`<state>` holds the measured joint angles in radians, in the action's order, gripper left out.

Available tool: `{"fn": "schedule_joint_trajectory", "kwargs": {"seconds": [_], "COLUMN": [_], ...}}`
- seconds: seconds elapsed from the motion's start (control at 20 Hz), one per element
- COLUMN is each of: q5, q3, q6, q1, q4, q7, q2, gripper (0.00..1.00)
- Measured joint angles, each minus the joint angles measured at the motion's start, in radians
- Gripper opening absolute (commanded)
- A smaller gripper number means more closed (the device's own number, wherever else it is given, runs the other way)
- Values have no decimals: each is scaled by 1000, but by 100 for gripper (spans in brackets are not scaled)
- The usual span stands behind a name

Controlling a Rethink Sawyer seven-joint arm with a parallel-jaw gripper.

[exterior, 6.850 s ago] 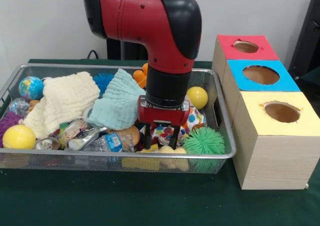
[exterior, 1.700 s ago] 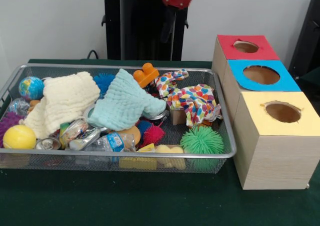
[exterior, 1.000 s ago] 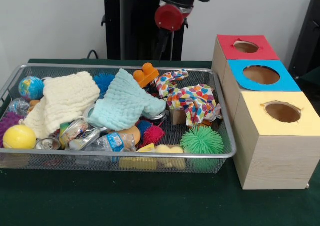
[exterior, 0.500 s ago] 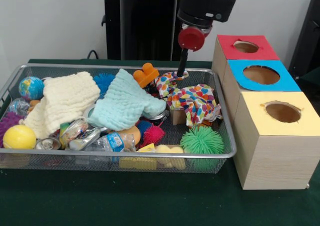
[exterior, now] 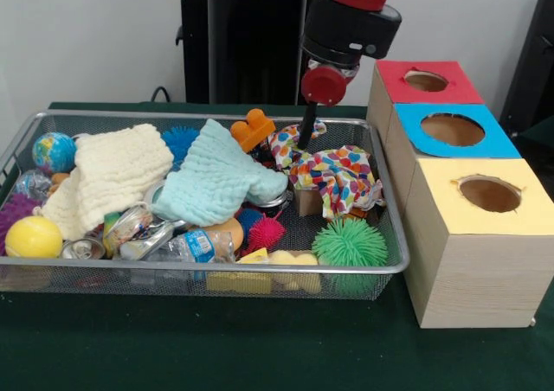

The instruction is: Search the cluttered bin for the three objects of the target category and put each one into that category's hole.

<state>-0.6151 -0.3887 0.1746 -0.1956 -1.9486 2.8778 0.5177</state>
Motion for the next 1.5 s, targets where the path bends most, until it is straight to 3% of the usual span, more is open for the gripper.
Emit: {"fn": "schedule_joint_trajectory", "kwargs": {"seconds": [0.6,1.5], "q5": [0,0], "q3": [27,54], "q6": [-66,-98], "q1": [46,-9], "q4": [48,152], "q7": [0,0], "q2": [-90,-135], "gripper": [100,100]}}
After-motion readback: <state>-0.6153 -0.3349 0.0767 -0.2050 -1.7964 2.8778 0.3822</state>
